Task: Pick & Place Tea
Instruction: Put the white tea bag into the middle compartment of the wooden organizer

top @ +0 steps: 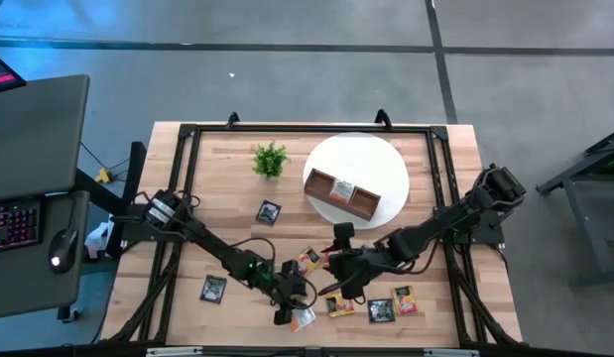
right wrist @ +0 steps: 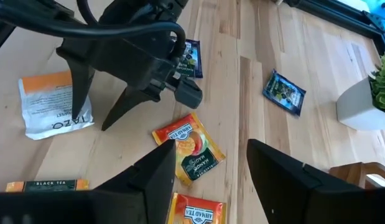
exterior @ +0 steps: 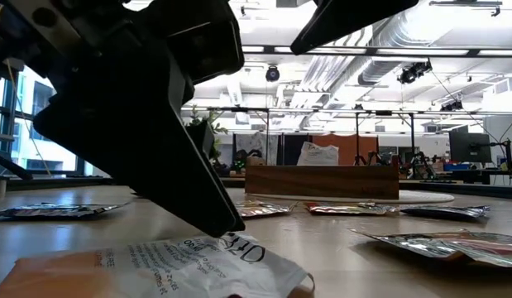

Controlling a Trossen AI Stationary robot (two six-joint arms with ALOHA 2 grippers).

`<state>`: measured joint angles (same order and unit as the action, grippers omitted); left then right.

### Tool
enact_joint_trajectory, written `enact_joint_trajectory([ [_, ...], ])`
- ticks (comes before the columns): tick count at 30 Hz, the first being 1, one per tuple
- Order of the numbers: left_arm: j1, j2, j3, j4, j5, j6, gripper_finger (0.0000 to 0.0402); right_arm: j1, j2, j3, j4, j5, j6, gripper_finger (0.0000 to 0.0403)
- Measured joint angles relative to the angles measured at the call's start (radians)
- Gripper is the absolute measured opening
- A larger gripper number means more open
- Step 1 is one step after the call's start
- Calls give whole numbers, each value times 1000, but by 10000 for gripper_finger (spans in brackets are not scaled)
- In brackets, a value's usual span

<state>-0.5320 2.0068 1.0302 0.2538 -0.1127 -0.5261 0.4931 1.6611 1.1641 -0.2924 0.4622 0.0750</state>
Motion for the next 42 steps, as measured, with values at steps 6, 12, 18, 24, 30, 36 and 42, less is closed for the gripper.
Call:
enact_joint_trajectory([
  [6, -4, 11, 0, -36, 25, 32, 109, 0, 0, 0, -2, 0, -2, 185],
  [12, -16, 20, 12, -54, 36, 74, 30, 0, 0, 0, -6, 2, -3, 177],
  [18, -17, 21, 17, -81, -2, 54, 10, 0, 0, 0, -10, 3, -1, 177],
  [24, 14, -16, 14, -89, -28, 51, 2, 0, 0, 0, -11, 5, 24, 177],
  [30, 83, -117, 8, -154, -124, 82, 0, 0, -1, 0, -24, 51, 52, 177],
  [36, 168, -214, 13, -165, -181, 163, 0, 0, -31, 0, -105, 122, -5, 177],
  [42, 282, -295, 15, -91, -277, 318, 0, 7, -134, 0, -284, 312, 64, 177],
])
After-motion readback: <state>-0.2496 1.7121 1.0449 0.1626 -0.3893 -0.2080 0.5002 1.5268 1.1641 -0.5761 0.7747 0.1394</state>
